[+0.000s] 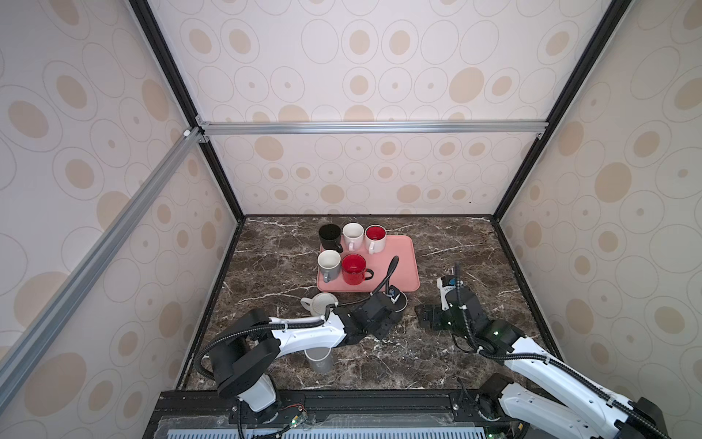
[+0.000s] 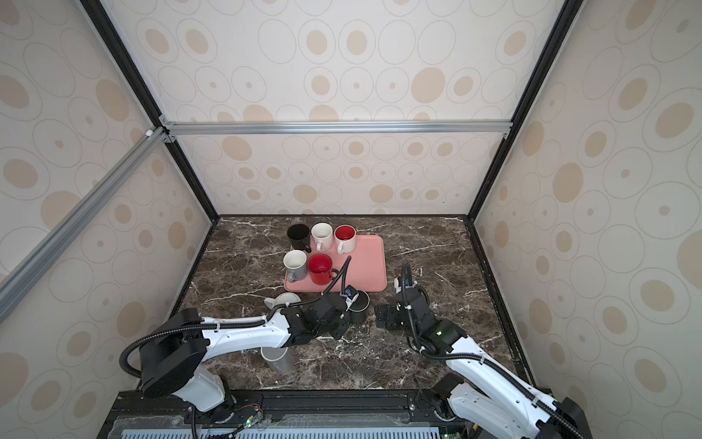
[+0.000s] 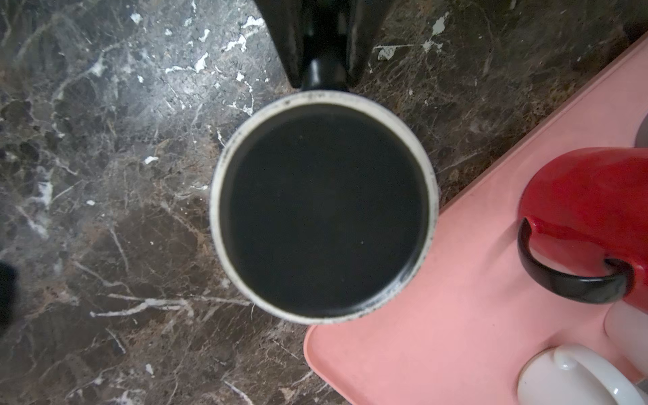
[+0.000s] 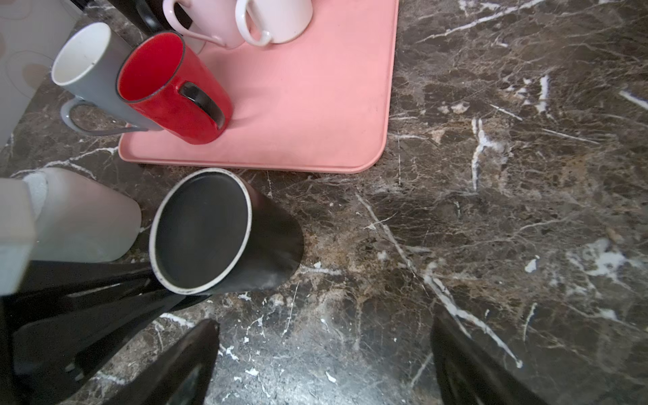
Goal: Turn the mug right side up
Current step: Pick up the mug from the center of the table.
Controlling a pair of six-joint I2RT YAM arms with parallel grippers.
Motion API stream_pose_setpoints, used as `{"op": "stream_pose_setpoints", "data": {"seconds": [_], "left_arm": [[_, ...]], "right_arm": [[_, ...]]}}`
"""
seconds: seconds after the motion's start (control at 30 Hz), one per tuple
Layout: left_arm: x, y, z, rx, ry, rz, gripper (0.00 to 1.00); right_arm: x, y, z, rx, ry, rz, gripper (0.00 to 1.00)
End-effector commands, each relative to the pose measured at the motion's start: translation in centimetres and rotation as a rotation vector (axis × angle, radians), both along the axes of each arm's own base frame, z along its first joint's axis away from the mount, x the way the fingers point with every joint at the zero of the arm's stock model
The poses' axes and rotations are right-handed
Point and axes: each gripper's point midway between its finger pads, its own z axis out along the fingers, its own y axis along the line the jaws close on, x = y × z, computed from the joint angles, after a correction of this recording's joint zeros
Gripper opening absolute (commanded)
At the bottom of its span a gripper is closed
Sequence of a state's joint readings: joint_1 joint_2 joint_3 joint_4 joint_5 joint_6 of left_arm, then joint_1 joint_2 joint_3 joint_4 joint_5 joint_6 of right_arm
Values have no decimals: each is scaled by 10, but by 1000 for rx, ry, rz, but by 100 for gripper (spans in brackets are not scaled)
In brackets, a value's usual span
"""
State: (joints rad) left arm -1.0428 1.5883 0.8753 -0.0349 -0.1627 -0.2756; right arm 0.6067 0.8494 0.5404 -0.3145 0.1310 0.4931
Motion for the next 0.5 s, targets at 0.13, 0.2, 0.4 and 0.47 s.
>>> {"op": "stream_pose_setpoints", "data": {"seconds": [0.13,0.2,0.4,0.47], "left_arm": [[6,-10,54,-181,-98,14,0],[7,-9,62,-217,-106,21,0],[13,1,83,-330,-115,56,0],[15,5,91,-379,-119,72,0]], "right_arm": [[-3,10,23,118,-101,49,96],[-4,11,27,137,-119,60,95],[-8,15,39,198,-171,80,94],[-10,18,44,229,-191,100,94]]}}
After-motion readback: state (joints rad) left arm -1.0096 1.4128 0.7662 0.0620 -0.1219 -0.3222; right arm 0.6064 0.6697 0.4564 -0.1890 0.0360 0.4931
